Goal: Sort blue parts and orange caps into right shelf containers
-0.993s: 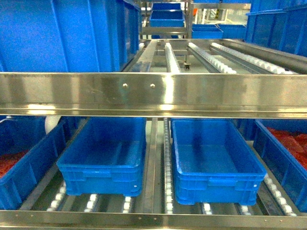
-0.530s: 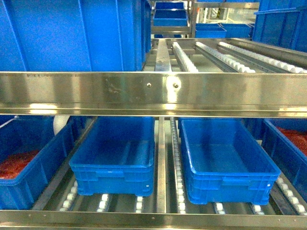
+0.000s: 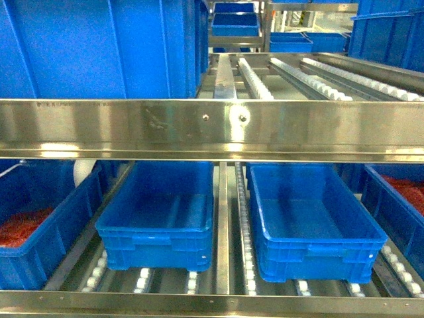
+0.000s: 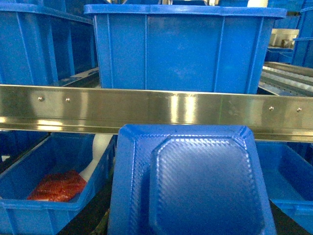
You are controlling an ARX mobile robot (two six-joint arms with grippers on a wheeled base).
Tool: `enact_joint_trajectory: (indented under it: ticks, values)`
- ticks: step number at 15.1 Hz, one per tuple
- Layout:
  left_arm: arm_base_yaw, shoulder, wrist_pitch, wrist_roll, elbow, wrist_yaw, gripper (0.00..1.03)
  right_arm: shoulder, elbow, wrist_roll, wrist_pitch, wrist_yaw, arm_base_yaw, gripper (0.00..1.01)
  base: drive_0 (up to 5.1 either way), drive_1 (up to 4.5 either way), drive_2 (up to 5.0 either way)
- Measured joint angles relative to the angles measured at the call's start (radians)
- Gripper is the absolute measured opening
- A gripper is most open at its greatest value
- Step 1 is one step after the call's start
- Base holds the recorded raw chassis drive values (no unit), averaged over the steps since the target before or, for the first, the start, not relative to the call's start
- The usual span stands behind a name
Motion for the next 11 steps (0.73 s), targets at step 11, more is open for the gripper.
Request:
enact_joint_trajectory:
  ticks: [11]
  values:
    - [0.0,0.0,0.0,0.0,0.0,0.001,0.43,0.0,0.0,0.003,0.001,0.003,0.0,0.44,-4.6,2.21,2.2]
